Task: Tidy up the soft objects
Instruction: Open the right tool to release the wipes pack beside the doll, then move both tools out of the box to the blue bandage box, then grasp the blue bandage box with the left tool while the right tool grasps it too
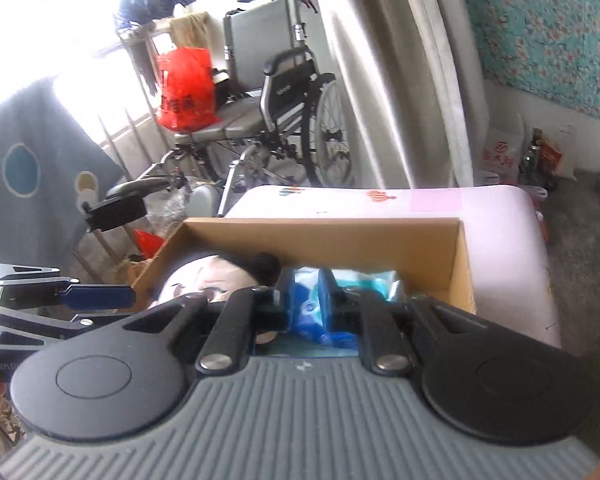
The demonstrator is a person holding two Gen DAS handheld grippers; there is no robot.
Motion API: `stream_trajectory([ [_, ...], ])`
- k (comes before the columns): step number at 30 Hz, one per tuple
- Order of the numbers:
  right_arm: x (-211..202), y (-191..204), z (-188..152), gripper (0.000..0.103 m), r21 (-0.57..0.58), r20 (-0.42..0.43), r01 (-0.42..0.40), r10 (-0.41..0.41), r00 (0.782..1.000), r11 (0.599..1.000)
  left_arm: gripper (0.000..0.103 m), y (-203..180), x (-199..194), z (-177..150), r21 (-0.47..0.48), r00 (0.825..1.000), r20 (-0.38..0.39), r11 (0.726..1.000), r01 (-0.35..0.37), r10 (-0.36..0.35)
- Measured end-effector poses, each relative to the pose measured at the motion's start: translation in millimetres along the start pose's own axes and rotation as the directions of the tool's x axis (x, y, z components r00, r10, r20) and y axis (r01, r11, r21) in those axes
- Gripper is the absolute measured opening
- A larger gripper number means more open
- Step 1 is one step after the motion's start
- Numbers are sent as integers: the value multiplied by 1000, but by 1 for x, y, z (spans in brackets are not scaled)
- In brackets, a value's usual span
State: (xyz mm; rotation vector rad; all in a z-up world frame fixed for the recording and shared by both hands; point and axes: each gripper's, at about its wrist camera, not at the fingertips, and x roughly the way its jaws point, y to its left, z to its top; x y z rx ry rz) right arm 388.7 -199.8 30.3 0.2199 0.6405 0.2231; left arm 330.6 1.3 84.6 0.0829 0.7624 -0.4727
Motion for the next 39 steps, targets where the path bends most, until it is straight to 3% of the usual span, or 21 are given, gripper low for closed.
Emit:
stream_trajectory([
  [2, -18, 12, -18, 13, 9, -7, -59, 59, 998, 998, 56, 11, -29, -29, -60, 1000, 12, 998, -1, 2],
  [5, -36, 41, -55, 14, 18, -85, -184, 185, 979, 983, 60, 37, -63, -92, -165, 1000, -3, 986, -23, 22],
  [7, -38, 75, -87, 14, -8, -176, -272, 266, 948, 962, 63, 51, -74, -132, -210, 997, -49, 975, -67, 58],
  [8, -35, 87, -98, 14, -23, -216, -305, 293, 931, 952, 64, 62, -79, -160, -265, 992, -85, 957, -114, 95],
  [9, -30, 108, -115, 19, -52, -285, -354, 326, 901, 934, 64, 68, -82, -184, -304, 987, -105, 941, -152, 126],
  [11, -22, 137, -140, 27, -108, -362, -409, 347, 865, 906, 64, 76, -82, -223, -318, 979, -134, 929, -191, 155],
  [14, -4, 176, -171, 30, -158, -441, -400, 298, 847, 903, 64, 83, -79, -262, -352, 973, -158, 911, -217, 171],
  [17, 13, 184, -181, 39, -75, -462, -331, 261, 848, 941, 62, 83, -76, -276, -357, 982, -127, 917, -178, 141],
  [20, 20, 180, -182, 41, -11, -432, -292, 258, 864, 956, 54, 73, -70, -283, -274, 981, -115, 944, -183, 157],
  [21, 21, 181, -181, 41, -17, -421, -272, 240, 875, 962, 49, 68, -65, -284, -244, 980, -102, 951, -192, 172],
  [23, 23, 178, -178, 41, -29, -392, -254, 223, 893, 967, 25, 70, -61, -282, -214, 980, -90, 957, -196, 180],
  [26, 37, 173, -171, 41, 6, -375, -247, 232, 898, 969, 20, 82, -63, -284, -247, 980, -79, 949, -197, 183],
  [28, 49, 171, -172, 42, 40, -387, -250, 246, 889, 967, 23, 100, -64, -288, -315, 982, -71, 930, -191, 177],
  [31, 65, 173, -175, 43, 50, -409, -241, 240, 880, 969, 60, 107, -66, -290, -294, 988, -46, 944, -152, 145],
  [34, 74, 174, -179, 50, 52, -425, -247, 245, 871, 968, 61, 101, -63, -287, -219, 986, -28, 962, -164, 162],
  [37, 86, 169, -187, 50, 86, -466, -231, 244, 850, 969, 61, 96, -52, -282, -122, 987, -36, 980, -158, 155],
  [39, 88, 165, -189, 50, 110, -444, -255, 277, 852, 961, 56, 98, -44, -279, -104, 989, -16, 983, -151, 150],
])
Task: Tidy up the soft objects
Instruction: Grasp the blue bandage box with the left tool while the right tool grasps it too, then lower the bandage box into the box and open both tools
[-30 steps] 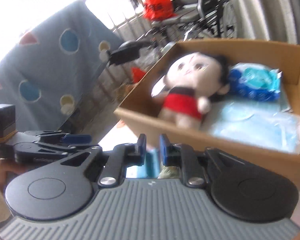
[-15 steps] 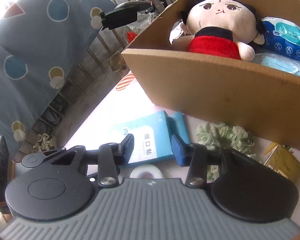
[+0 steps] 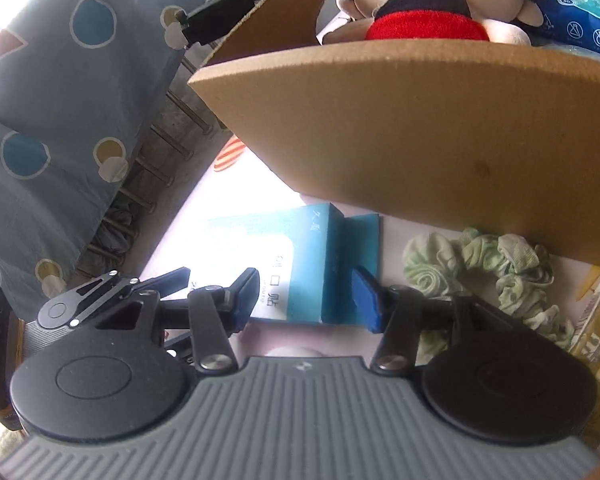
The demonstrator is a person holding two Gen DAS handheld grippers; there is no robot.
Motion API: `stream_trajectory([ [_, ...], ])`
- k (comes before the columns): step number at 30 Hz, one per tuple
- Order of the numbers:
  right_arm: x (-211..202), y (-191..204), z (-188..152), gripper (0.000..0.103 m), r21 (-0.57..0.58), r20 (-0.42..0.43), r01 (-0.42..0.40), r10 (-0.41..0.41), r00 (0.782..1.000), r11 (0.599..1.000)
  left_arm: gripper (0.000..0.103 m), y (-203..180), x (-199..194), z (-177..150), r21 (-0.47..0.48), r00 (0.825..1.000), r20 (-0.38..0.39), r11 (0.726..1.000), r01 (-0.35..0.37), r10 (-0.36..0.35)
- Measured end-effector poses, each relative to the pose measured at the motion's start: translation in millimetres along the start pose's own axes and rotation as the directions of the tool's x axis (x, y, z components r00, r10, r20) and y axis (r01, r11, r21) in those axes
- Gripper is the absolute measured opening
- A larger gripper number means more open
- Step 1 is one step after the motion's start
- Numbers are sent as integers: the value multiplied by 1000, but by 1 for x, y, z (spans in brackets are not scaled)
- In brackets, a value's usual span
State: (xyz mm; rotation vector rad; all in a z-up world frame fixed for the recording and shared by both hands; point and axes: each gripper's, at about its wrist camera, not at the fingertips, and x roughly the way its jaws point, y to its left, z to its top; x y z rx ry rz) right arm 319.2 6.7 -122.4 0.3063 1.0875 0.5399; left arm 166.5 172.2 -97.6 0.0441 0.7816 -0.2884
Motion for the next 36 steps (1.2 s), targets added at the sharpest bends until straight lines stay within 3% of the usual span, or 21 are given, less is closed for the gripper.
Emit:
stream_trajectory([
  [1, 2, -2, 2, 50, 6, -6, -6, 6, 1000, 1000, 47, 2, 3, 2, -11, 1000, 8, 1000, 9, -9],
  [4, 8, -1, 4, 44, -3, -8, -29, 29, 1000, 1000, 43, 8, 10, 9, -44, 1000, 11, 999, 18, -18],
  [7, 8, 7, 3, 32, -93, 2, -1, 1, 1000, 996, 38, 7, 9, 11, -4, 1000, -4, 1000, -3, 3],
  [10, 2, -2, 2, 25, -28, 34, -69, 70, 997, 997, 32, 6, -2, 4, 8, 1000, 0, 1000, -26, 26],
  [14, -10, 7, 1, 24, -91, 58, -111, 117, 991, 990, 32, 7, -23, -2, -33, 999, 7, 999, -35, 36],
  [18, -28, 28, -3, 24, -173, 90, -103, 120, 989, 980, 32, -2, -46, 0, -27, 997, 38, 997, -70, 71],
  [22, -65, 42, -14, 24, -216, 152, -82, 117, 982, 973, 32, -15, -76, 6, -34, 994, 87, 998, -59, 62],
  [29, -157, 43, -36, 24, -249, 329, 2, 82, 941, 968, 32, -60, -114, 42, 12, 985, 170, 1000, 7, -9],
  [36, -222, -17, -11, 24, -172, 469, 89, 2, 883, 981, 33, -111, -84, 111, 144, 971, 214, 987, 72, -102],
])
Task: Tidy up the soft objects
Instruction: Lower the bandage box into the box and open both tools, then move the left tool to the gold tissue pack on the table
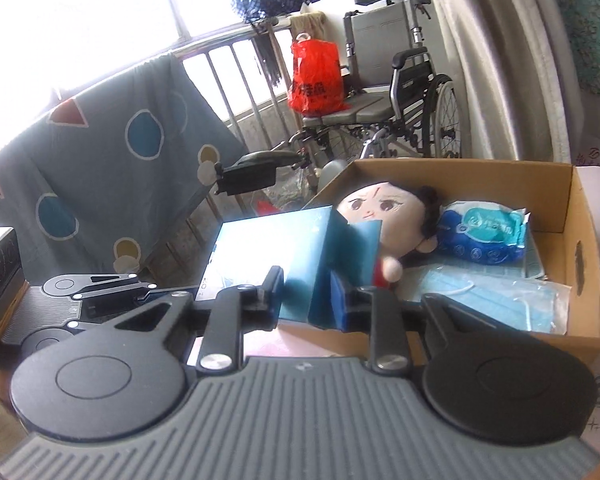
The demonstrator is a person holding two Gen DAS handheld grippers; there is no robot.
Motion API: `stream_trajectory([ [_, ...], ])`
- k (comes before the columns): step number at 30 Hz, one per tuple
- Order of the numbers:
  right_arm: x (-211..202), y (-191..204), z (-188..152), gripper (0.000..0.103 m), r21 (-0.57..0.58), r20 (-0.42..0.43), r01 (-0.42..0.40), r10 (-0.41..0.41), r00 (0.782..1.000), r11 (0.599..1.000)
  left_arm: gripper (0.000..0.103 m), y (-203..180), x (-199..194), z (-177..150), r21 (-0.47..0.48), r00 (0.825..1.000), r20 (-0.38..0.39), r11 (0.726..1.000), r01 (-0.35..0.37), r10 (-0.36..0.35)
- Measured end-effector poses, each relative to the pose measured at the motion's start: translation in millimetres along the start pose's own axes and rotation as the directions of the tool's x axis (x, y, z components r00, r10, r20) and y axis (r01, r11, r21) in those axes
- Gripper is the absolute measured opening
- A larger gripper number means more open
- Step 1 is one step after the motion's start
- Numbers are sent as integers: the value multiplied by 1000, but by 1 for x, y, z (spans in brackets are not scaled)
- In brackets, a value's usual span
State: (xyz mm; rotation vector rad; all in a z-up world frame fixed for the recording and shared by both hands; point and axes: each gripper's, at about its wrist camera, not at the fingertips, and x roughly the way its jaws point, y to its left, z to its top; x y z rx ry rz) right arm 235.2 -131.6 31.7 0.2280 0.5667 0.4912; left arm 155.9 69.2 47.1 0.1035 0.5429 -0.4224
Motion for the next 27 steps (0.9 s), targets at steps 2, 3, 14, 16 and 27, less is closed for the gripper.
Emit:
stream_trajectory([
  [2, -1, -30, 11, 24, 37, 11, 33, -33, 999, 999, 33, -7, 31, 22, 19, 999, -10, 999, 44, -43],
  [3, 2, -44, 17, 24, 53, 6, 44, -44, 999, 998, 33, -10, 44, 30, 29, 998, -25, 998, 57, -56],
  [14, 137, -200, 43, 19, 170, -308, 237, -177, 935, 956, 18, -22, 259, 74, 86, 905, -413, 985, 147, -99],
  [16, 170, -223, 29, 15, 175, -437, 322, -220, 872, 930, 14, -14, 295, 64, 55, 842, -535, 992, 112, -65],
  [27, 129, -188, 51, 15, 87, -297, 341, -302, 906, 936, 26, -7, 229, 78, 65, 897, -440, 995, 78, -41],
])
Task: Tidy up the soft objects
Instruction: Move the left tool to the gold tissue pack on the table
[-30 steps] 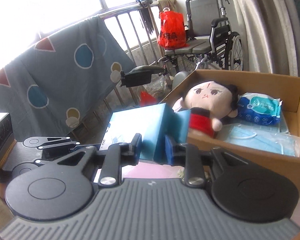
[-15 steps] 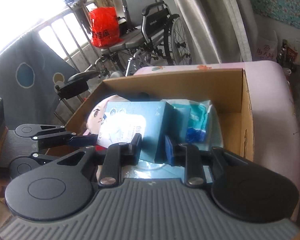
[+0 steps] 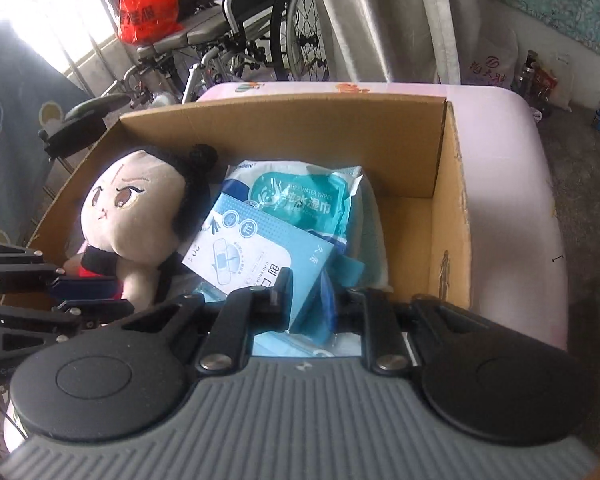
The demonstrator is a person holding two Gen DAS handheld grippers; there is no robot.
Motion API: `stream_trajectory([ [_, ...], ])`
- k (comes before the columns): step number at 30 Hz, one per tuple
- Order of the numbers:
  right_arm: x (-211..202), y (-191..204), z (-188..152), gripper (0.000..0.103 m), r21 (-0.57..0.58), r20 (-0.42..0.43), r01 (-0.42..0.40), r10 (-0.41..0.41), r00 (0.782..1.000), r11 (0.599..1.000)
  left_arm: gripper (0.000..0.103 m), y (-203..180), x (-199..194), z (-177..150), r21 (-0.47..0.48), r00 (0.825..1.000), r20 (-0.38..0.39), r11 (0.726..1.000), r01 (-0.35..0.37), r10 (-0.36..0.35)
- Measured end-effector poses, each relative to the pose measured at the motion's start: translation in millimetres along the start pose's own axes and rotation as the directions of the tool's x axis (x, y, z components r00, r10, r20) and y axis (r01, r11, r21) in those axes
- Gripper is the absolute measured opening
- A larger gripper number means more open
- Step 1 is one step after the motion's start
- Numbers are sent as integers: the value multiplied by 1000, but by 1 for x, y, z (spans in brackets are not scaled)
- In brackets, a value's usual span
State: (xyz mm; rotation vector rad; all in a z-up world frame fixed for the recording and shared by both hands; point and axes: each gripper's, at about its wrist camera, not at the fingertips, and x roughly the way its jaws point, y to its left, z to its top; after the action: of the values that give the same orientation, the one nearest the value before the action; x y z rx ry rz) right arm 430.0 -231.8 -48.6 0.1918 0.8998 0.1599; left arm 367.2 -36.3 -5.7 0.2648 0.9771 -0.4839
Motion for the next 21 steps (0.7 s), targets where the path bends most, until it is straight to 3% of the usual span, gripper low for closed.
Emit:
stream_trajectory([
  [4, -76, 9, -24, 16, -23, 98, -104, 105, 990, 994, 35, -1, -69, -37, -31, 992, 118, 999, 41, -37],
  [8, -126, 16, -68, 21, -9, 119, -227, 227, 967, 974, 43, -18, -102, -88, -103, 982, 127, 983, 154, -140],
  [11, -116, 26, -109, 25, 7, 25, -224, 224, 974, 975, 65, -43, -88, -130, -86, 979, 112, 980, 179, -169],
  [14, -86, 37, -141, 25, -9, -67, -162, 161, 985, 987, 60, -70, -56, -158, -60, 986, 80, 987, 148, -143],
  [17, -68, 57, -164, 25, -183, -1, -13, 13, 1000, 983, 60, -85, -25, -171, -72, 977, 34, 974, 214, -212],
  [21, -49, 49, -167, 27, -66, -1, -120, 120, 993, 991, 74, -95, 0, -178, -123, 981, 78, 975, 185, -176],
])
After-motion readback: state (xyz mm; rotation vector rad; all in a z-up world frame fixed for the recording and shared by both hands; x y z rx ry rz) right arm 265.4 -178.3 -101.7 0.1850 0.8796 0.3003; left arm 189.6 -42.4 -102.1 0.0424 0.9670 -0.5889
